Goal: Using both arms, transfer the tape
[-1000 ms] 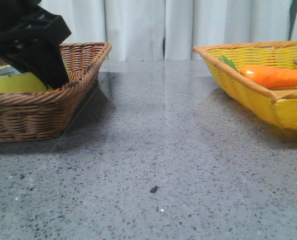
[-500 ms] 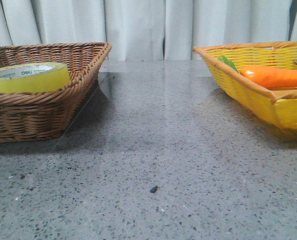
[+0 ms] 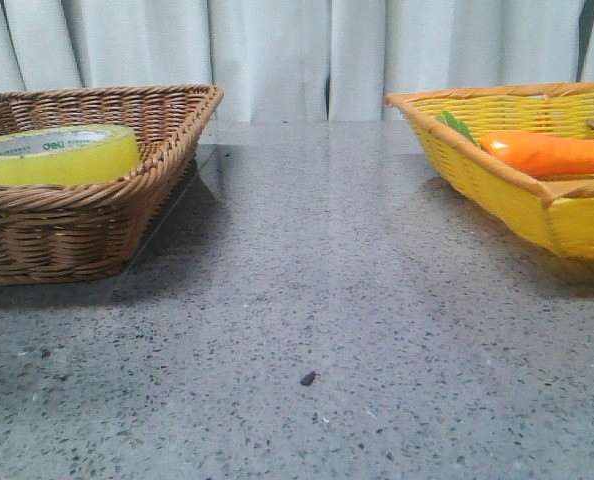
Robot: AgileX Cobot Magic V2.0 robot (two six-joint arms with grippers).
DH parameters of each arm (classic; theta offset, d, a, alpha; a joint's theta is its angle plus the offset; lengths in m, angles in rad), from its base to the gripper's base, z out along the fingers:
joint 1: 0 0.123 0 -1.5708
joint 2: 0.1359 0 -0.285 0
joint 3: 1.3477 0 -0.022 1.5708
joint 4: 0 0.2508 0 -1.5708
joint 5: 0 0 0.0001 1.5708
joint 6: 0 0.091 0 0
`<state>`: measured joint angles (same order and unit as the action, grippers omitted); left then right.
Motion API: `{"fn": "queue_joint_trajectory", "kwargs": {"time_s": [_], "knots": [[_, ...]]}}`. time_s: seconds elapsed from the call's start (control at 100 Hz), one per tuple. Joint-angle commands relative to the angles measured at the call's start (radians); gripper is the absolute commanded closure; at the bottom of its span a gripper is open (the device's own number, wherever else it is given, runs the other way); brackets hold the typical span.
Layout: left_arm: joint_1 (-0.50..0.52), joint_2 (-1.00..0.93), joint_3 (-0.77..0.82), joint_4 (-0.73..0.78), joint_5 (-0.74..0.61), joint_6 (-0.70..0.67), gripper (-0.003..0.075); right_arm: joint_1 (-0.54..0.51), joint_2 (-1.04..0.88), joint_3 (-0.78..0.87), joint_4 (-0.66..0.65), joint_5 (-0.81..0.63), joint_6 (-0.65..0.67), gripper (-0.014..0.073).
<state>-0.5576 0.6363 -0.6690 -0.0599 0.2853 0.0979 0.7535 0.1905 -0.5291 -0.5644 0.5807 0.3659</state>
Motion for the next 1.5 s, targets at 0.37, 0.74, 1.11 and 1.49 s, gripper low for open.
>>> {"fn": "queue_joint_trajectory", "kwargs": {"time_s": [0.37, 0.74, 1.11, 1.49], "knots": [[0.000, -0.265, 0.297, -0.006, -0.152, -0.002, 0.0741, -0.003, -0.127, 0.070, -0.088, -0.130, 0.002, 0.0668], [0.000, -0.267, 0.372, -0.006, -0.155, -0.002, 0.0741, -0.003, -0.127, 0.070, -0.081, -0.140, 0.002, 0.0668], [0.000, -0.267, 0.404, -0.006, -0.161, -0.002, 0.0741, -0.003, -0.127, 0.070, -0.081, -0.140, 0.002, 0.0668], [0.207, -0.533, 0.573, -0.004, -0.158, -0.002, 0.0741, -0.003, -0.127, 0.070, -0.081, -0.139, 0.002, 0.0668]]}}
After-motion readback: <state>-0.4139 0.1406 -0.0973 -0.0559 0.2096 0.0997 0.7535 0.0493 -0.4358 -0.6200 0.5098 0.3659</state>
